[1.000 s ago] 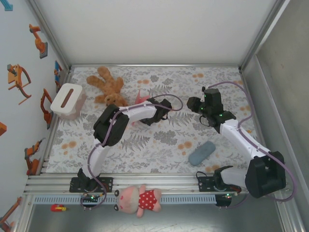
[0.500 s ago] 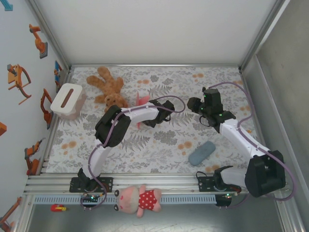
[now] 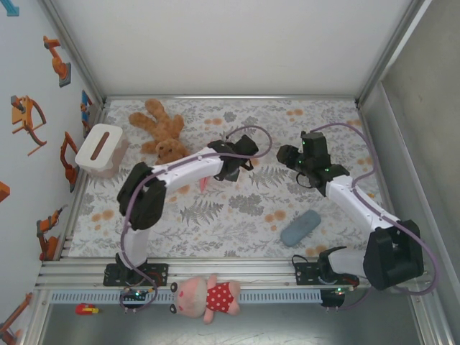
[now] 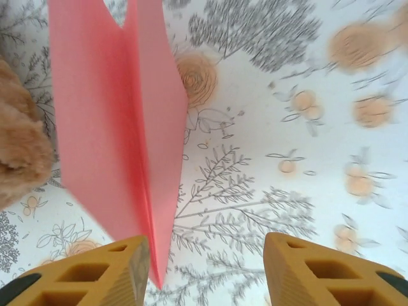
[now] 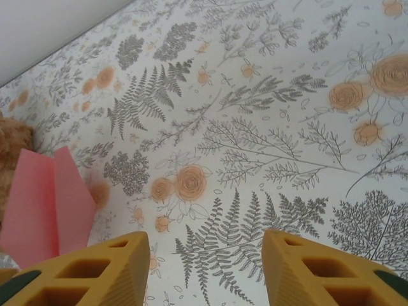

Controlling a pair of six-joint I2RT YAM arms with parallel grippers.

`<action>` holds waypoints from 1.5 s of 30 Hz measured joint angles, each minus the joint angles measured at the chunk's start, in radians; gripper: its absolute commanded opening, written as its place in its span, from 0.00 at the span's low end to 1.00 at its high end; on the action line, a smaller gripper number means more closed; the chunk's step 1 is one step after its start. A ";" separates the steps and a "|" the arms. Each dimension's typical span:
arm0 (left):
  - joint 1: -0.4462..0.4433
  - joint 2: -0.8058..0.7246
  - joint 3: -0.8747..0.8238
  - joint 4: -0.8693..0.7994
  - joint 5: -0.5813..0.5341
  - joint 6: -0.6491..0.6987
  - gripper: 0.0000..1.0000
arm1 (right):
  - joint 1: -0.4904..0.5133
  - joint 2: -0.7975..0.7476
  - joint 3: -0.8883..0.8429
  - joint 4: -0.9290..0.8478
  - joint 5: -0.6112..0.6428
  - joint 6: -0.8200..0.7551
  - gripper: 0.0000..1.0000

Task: Fold a paper plane with a square sheet of paper (pick it up from the middle)
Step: Turn over the paper at the center of the table, then fold the wing for the fifth time at the center of the table.

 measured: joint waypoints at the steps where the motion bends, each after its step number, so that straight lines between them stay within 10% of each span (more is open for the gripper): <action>1: 0.002 -0.040 -0.020 0.020 0.017 -0.008 0.60 | 0.000 0.013 0.005 -0.009 -0.004 0.000 0.50; 10: 0.166 -0.379 -0.378 0.251 0.209 -0.085 0.77 | 0.046 0.166 0.061 -0.011 -0.093 0.019 0.50; 23: 0.461 -0.700 -0.711 0.366 0.310 -0.187 0.99 | 0.447 0.607 0.567 -0.137 0.050 -0.032 0.51; 33: 0.616 -0.855 -0.863 0.375 0.362 -0.246 0.96 | 0.557 0.885 0.906 -0.262 0.155 -0.103 0.49; 42: 0.622 -0.842 -0.869 0.394 0.418 -0.247 0.96 | 0.555 0.997 1.045 -0.330 0.200 -0.116 0.37; 45: 0.622 -0.823 -0.869 0.404 0.439 -0.247 0.96 | 0.555 0.996 1.046 -0.337 0.212 -0.115 0.17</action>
